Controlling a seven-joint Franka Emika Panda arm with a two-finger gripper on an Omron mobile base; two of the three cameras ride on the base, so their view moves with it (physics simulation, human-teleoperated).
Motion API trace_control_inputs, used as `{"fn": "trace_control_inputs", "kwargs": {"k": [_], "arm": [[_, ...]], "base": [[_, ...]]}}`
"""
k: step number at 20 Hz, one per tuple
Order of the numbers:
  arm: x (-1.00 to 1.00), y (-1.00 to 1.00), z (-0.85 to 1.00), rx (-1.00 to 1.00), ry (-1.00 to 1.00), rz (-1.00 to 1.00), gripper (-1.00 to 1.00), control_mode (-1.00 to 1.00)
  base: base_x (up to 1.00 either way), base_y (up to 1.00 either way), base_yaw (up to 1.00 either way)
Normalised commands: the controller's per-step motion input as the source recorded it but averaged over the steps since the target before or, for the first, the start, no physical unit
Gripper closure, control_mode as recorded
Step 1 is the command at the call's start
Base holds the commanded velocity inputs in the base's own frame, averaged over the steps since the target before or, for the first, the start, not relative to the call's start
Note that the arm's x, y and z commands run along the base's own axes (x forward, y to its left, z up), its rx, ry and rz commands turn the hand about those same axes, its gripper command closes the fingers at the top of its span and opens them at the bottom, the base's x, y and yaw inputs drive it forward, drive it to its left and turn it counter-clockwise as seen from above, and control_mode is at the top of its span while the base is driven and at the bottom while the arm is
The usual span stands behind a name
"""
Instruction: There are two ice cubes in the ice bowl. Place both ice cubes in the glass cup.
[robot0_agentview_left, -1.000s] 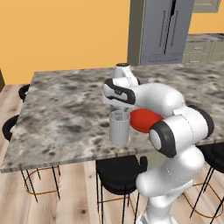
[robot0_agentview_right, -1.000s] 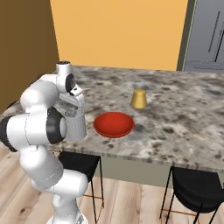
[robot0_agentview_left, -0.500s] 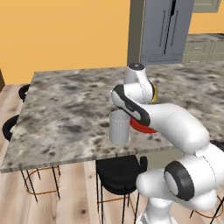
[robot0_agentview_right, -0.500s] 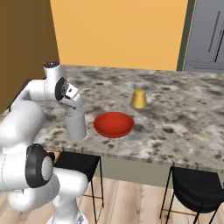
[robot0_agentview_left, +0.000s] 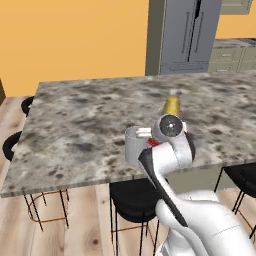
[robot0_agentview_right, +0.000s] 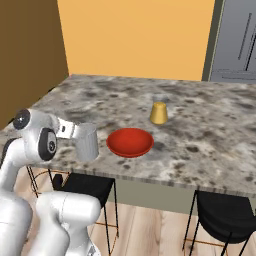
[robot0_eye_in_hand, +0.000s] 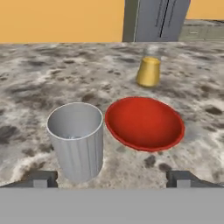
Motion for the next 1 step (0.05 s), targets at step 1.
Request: {"fn": "trace_control_inputs", "kwargs": {"k": [1], "arm": [[-0.15, 0.0, 0.0, 0.04, -0.13, 0.0, -1.0, -1.0]], "base": [[0.0, 0.0, 0.0]]}}
